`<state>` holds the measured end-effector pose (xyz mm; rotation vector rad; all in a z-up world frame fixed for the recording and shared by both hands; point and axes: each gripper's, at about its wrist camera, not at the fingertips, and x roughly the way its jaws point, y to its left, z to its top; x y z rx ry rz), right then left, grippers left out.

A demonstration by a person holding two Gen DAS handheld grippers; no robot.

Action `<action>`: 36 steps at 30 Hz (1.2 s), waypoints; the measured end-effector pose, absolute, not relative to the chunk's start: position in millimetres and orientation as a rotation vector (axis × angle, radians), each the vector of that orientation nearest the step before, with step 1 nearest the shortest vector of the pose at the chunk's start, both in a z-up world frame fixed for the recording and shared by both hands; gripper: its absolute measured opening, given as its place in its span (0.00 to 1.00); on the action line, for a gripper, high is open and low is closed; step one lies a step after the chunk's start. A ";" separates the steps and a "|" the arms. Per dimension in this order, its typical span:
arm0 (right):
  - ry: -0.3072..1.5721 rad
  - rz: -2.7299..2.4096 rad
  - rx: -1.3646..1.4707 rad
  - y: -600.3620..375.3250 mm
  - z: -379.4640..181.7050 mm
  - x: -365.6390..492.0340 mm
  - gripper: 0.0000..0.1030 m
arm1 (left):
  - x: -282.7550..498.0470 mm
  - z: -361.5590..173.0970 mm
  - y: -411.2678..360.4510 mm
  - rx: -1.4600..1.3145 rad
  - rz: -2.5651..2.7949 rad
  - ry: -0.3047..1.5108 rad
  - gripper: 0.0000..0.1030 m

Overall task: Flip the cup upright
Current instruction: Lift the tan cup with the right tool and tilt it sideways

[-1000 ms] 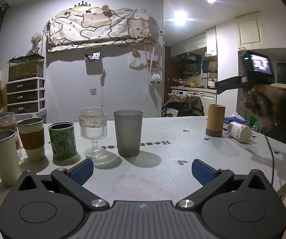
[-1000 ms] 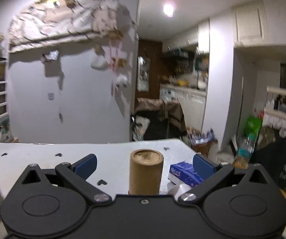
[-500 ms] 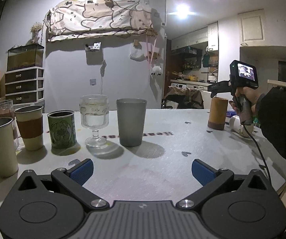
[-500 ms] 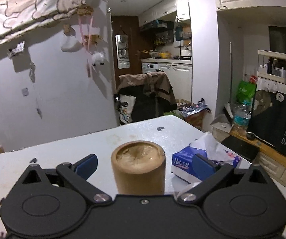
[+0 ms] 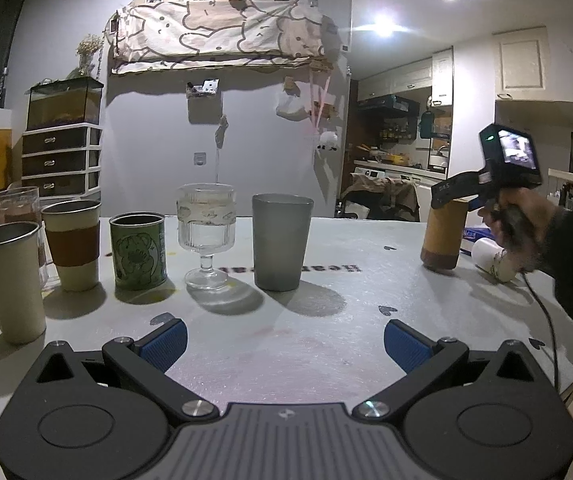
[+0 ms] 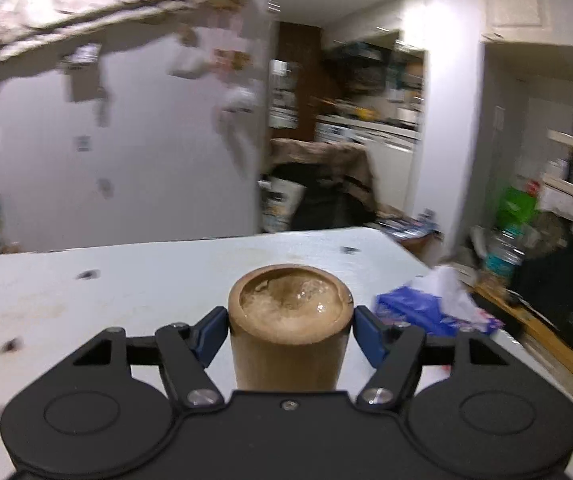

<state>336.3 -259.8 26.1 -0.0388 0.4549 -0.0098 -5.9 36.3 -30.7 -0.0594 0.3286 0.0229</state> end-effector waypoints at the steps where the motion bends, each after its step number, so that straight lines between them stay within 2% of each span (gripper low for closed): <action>1: 0.452 0.035 -0.046 -255.0 28.5 323.9 0.67 | -6.1 -30.9 36.2 -0.060 0.023 0.328 1.00; 10: 0.365 0.464 -0.142 -188.9 51.4 195.6 0.67 | -6.7 -32.8 36.6 -0.073 0.024 0.327 1.00; 15: 0.346 0.661 -0.169 -146.6 52.8 153.4 0.67 | -5.7 -36.6 39.7 -0.078 0.031 0.331 1.00; 25: 0.378 0.782 -0.204 -108.5 34.0 132.6 0.67 | 3.4 -47.6 47.5 -0.091 0.044 0.339 1.00; 36: 0.406 0.765 -0.204 -98.0 44.9 139.9 0.69 | 45.4 -53.6 42.2 -0.062 0.028 0.334 1.00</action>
